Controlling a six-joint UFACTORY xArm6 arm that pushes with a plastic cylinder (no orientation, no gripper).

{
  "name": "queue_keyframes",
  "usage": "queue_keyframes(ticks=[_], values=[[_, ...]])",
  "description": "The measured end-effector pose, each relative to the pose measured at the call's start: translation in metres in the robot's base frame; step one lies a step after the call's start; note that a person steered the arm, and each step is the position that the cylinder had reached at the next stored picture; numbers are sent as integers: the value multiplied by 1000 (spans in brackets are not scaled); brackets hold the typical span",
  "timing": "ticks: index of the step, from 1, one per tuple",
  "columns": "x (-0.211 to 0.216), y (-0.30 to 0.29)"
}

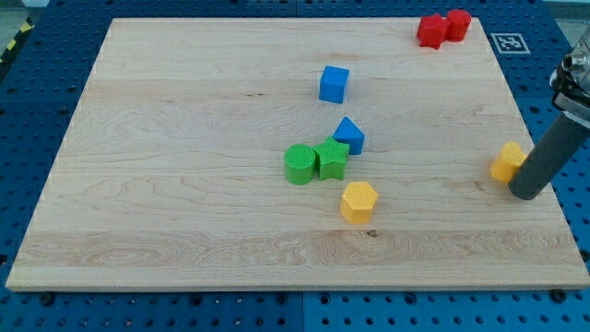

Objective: Push the heart to the bottom of the red circle

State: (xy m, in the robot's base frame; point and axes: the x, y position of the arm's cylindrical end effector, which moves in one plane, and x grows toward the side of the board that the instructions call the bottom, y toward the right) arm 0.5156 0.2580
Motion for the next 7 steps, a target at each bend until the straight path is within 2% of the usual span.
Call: queue_keyframes(ticks=[3, 5, 7], values=[[-56, 0], [-57, 0], [-60, -34]])
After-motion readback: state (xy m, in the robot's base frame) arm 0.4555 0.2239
